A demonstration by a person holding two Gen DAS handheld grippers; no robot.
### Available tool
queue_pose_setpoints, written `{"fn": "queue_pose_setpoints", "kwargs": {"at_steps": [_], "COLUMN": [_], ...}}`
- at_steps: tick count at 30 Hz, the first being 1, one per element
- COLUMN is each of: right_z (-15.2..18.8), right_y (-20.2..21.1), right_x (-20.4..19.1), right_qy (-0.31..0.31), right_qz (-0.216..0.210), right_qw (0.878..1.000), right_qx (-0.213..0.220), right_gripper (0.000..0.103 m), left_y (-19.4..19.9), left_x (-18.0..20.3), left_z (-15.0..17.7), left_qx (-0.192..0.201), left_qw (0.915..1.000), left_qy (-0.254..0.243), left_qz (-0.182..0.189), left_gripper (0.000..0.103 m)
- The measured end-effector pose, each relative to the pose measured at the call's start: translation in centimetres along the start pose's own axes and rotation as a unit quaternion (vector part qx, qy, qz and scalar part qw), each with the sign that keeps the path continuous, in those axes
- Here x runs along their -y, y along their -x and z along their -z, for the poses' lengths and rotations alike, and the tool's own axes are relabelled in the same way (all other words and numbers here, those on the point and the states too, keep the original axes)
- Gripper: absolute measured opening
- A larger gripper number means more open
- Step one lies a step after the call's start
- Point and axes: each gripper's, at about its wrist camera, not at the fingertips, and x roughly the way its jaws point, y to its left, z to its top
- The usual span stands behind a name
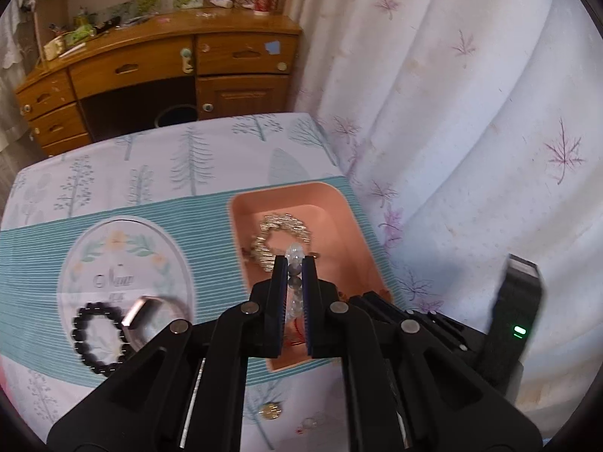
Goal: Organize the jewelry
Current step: 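Carry both bracelets into pink box and open both tools, then withdraw both tools from the box toward the small rings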
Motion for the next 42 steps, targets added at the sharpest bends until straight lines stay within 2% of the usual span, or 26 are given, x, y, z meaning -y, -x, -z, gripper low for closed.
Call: {"fn": "queue_pose_setpoints", "kwargs": {"at_steps": [4, 6, 9, 12, 13, 15, 17, 20, 28, 38, 42], "right_z": [1.0, 1.5, 2.3, 2.8, 2.9, 3.3, 3.6, 4.2, 6.6, 8.9, 9.9], "right_y": [2.5, 3.5, 4.2, 4.7, 4.8, 4.9, 5.2, 5.4, 4.6, 4.7, 5.0], "right_x": [1.0, 1.4, 1.7, 1.8, 1.8, 1.8, 1.6, 1.4, -0.9, -4.9, -6.3], "right_qy": [-0.006, -0.008, -0.001, 0.000, 0.000, 0.002, 0.008, 0.021, 0.057, 0.101, 0.126], "right_qz": [0.007, 0.028, 0.035, 0.037, 0.037, 0.035, 0.035, 0.034, 0.018, 0.004, -0.002], "right_qw": [0.999, 0.998, 0.997, 0.998, 0.998, 0.998, 0.998, 0.998, 0.998, 0.995, 0.992], "right_qx": [0.042, 0.054, 0.062, 0.058, 0.057, 0.057, 0.056, 0.052, 0.020, -0.005, -0.013], "right_gripper": [0.026, 0.041, 0.041, 0.041, 0.041, 0.041, 0.041, 0.041, 0.041, 0.041, 0.041], "left_y": [-1.4, -2.2, -3.7, -5.8, -6.4, -7.1, -7.1, -6.3, -3.0, 1.9, 4.2], "left_x": [1.5, 2.1, 2.3, 2.4, 2.3, 1.7, 0.8, -0.6, -3.6, -6.0, -7.3], "left_z": [0.4, 0.5, 0.9, 1.5, 1.7, 2.2, 2.8, 3.5, 6.3, 9.6, 11.3], "left_qx": [-0.007, -0.010, -0.028, -0.056, -0.063, -0.069, -0.069, -0.064, -0.052, -0.039, -0.028], "left_qw": [0.9999, 0.9998, 0.9993, 0.9979, 0.9971, 0.9962, 0.9964, 0.9970, 0.9973, 0.9986, 0.9987], "left_qy": [-0.010, -0.014, -0.017, -0.033, -0.038, -0.038, -0.030, -0.019, -0.009, 0.017, 0.017], "left_qz": [0.009, 0.008, 0.016, -0.004, -0.017, -0.037, -0.039, -0.039, -0.051, -0.031, -0.038], "left_gripper": [0.005, 0.005, 0.005, 0.008, 0.011, 0.023, 0.031, 0.037, 0.037, 0.037, 0.037]}}
